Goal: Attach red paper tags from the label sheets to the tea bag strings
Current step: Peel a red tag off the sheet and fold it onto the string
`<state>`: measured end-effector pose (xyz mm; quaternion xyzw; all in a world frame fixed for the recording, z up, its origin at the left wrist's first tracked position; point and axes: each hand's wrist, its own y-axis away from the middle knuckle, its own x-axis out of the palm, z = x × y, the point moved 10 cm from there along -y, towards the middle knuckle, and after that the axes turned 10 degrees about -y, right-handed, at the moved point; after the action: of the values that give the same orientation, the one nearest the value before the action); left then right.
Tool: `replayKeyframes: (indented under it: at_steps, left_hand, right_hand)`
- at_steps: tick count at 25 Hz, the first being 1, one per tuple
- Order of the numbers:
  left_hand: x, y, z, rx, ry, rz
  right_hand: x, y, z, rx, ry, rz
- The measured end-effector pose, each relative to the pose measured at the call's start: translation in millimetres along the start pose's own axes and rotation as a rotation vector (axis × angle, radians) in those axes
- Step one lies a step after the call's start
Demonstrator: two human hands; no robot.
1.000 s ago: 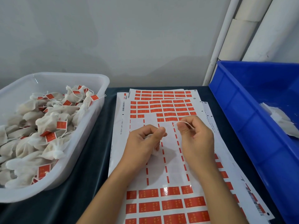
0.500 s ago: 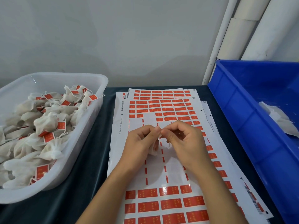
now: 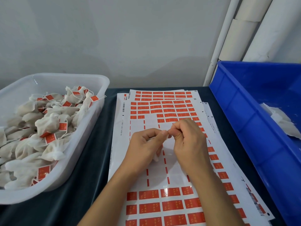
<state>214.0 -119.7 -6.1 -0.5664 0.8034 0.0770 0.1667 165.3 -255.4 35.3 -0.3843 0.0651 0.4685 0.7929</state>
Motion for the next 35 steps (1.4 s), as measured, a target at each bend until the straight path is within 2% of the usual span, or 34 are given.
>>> replayKeyframes:
  at_steps: [4,10,12,15,21,27,30,35]
  left_hand:
    - [0,0,-1,0.024,-0.03,0.012]
    - [-7,-2,-2,0.046,0.169,-0.01]
    - [-10,-4,1,0.023,0.196,-0.039]
    - [-15,-3,8,-0.043,0.194,-0.107]
    - [-21,-3,27,-0.203,0.24,-0.207]
    - [-21,0,36,-0.29,0.41,-0.221]
    - [-22,0,40,-0.313,0.471,-0.234]
    - [-19,-1,43,-0.348,0.5,-0.243]
  right_hand:
    - [12,2,-14,0.124,-0.027,0.14]
    - [7,3,-27,0.262,-0.108,0.086]
    - [8,1,-27,0.255,-0.023,0.086]
    - [15,-3,-27,0.231,0.229,0.147]
    - [21,-26,-29,0.292,0.353,0.223]
    - [56,-57,-41,0.4,0.454,0.151]
    - [65,-52,-43,0.377,0.567,0.079]
    - [66,-47,-46,0.347,0.515,0.001]
